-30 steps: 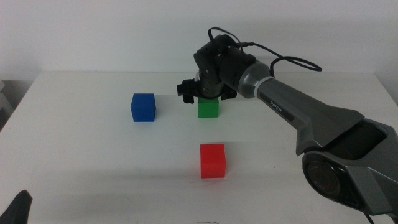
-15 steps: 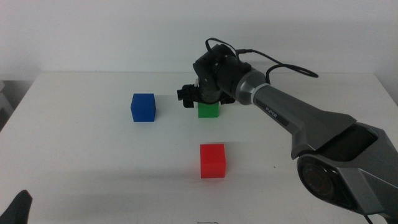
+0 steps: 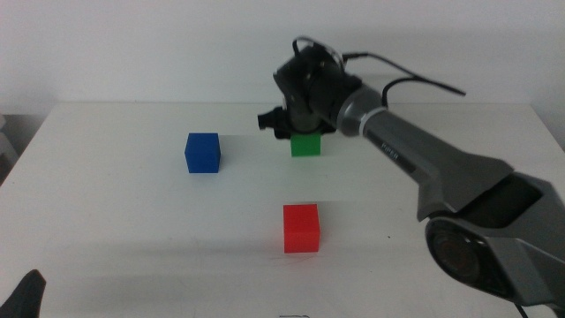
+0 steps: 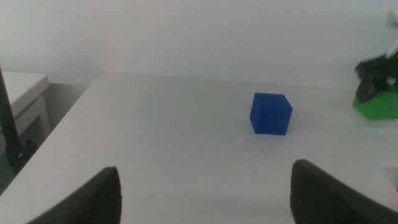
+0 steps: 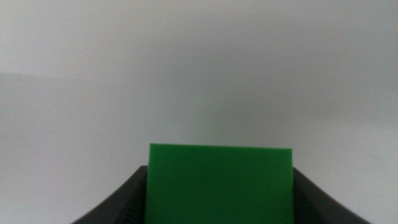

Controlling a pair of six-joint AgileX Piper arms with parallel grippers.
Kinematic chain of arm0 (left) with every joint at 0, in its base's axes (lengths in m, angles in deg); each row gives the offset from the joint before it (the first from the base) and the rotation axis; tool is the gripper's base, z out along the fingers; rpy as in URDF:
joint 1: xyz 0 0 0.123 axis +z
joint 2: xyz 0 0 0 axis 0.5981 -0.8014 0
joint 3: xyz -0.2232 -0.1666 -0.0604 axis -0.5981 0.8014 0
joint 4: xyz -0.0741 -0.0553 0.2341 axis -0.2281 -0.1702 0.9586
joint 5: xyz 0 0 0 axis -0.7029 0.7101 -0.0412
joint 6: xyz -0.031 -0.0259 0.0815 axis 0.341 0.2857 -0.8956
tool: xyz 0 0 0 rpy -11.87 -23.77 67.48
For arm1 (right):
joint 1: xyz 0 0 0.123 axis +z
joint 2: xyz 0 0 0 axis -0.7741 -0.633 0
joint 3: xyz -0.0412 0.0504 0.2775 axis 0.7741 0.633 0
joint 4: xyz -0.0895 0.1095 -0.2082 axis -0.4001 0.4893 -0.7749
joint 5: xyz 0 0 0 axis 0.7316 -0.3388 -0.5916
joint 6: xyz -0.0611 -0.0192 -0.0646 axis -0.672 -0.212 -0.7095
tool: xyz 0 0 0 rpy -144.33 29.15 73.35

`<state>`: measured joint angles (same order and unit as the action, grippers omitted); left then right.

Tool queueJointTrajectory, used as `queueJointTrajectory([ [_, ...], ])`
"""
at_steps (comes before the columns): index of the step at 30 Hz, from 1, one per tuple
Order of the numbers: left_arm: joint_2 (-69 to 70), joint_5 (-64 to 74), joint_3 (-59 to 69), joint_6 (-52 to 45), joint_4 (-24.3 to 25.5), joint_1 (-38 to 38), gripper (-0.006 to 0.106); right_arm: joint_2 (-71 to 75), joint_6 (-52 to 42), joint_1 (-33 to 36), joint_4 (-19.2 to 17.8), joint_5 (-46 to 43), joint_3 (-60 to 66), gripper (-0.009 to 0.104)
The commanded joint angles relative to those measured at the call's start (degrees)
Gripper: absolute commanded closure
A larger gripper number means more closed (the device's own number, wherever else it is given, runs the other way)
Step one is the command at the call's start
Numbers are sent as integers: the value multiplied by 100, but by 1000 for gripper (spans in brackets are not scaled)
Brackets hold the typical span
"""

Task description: Stack red cubes first, then green, then blue cubes in a specific spot.

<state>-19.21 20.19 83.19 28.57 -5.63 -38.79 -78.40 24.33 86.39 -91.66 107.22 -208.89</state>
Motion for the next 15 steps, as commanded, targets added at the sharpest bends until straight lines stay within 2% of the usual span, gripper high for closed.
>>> queueJointTrajectory([
  [1, 111, -474, -17, -1, 5, -12, 8, 788, -234, 74, -289, 74, -274, 96],
  [8, 111, -474, -17, -1, 5, -12, 8, 1456, -264, 503, -600, 1175, -274, 96],
  [12, 111, -474, -17, -1, 5, -12, 8, 1913, -121, 968, -787, 1170, 2, 96],
  [15, 111, -474, -17, -1, 5, -12, 8, 2266, 189, 1319, -1127, 1170, 350, 96],
])
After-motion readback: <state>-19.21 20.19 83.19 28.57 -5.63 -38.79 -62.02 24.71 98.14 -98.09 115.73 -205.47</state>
